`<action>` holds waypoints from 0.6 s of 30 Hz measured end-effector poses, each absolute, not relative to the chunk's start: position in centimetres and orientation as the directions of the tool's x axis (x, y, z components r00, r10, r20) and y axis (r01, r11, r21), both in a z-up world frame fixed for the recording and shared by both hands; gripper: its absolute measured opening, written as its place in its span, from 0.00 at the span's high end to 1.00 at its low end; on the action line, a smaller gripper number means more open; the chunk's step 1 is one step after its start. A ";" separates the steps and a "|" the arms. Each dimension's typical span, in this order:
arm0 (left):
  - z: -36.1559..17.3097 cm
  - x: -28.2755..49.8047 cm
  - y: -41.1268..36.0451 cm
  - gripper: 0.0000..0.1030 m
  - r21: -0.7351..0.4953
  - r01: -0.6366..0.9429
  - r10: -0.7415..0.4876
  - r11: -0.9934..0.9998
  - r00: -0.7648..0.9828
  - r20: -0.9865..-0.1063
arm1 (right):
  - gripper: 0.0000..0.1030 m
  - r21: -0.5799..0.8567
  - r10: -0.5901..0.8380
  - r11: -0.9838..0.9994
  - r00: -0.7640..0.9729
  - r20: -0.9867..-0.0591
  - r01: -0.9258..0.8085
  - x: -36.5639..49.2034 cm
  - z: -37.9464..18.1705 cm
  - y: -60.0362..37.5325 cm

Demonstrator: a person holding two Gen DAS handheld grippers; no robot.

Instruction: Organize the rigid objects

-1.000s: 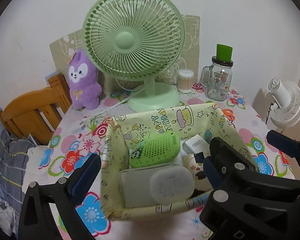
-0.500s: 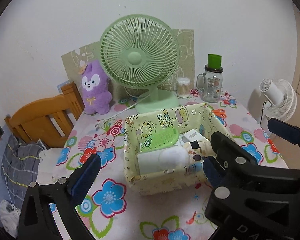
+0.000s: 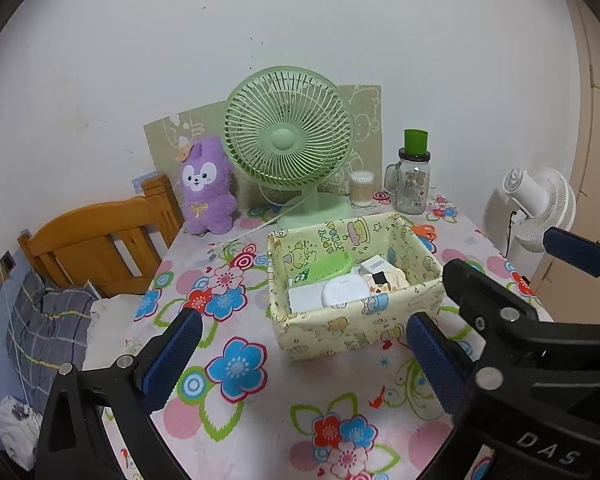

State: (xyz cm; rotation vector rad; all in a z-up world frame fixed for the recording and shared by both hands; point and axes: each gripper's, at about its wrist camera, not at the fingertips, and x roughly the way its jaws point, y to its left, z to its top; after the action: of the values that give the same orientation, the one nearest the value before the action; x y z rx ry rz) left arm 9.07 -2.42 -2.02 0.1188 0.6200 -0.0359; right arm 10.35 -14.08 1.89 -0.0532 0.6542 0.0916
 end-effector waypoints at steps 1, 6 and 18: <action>-2.0 8.7 -2.3 0.00 0.099 0.068 0.002 0.993 0.815 -0.579 | 0.06 -0.025 0.067 0.994 0.792 -0.607 -0.104 10.0 2.0 -14.1; -1.3 6.2 -1.8 0.00 0.102 0.066 0.002 0.993 0.826 -0.563 | 0.03 -0.050 0.060 0.993 0.812 -0.581 -0.110 7.4 2.9 -14.2; -0.2 1.6 -0.5 0.00 0.064 0.044 -0.003 0.997 0.844 -0.537 | 0.02 -0.036 0.051 0.996 0.837 -0.545 -0.084 3.0 4.4 -15.3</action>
State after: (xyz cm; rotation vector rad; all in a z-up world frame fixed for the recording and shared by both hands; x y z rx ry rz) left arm 1.63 -0.47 -0.21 0.0746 0.5660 -0.0245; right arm 2.96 -15.35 4.36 -0.0591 0.5745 0.0714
